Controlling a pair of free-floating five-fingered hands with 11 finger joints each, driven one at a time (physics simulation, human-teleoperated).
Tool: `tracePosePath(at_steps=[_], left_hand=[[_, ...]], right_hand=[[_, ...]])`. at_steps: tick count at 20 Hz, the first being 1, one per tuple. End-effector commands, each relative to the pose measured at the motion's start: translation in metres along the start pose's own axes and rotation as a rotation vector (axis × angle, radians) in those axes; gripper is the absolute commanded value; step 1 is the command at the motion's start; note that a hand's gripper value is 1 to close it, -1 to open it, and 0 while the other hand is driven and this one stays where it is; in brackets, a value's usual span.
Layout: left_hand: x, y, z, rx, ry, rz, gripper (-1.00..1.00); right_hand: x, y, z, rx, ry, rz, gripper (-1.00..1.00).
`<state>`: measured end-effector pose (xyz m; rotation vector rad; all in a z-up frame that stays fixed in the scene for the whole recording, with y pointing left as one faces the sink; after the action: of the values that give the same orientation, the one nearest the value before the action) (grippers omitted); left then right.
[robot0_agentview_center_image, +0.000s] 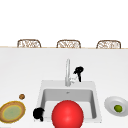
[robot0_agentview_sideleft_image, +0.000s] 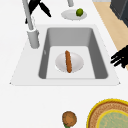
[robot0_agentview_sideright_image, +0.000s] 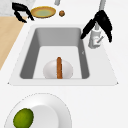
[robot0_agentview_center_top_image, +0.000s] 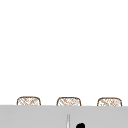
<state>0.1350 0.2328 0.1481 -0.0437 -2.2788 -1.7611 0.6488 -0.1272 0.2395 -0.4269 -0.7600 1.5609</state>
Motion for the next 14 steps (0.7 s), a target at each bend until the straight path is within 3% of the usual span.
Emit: tracePosePath(at_steps=[1, 8, 14], left_hand=[[0.000, 0.000, 0.000, 0.000, 0.000, 0.000, 0.00], [0.000, 0.000, 0.000, 0.000, 0.000, 0.000, 0.00], [0.000, 0.000, 0.000, 0.000, 0.000, 0.000, 0.00]], right_hand=[[-0.007, 0.005, -0.030, 0.028, 0.026, 0.044, -1.00], [-0.018, 0.018, -0.077, 0.043, 0.029, 0.049, -1.00], [-0.016, 0.013, -0.091, 0.055, 0.041, 0.035, -1.00]])
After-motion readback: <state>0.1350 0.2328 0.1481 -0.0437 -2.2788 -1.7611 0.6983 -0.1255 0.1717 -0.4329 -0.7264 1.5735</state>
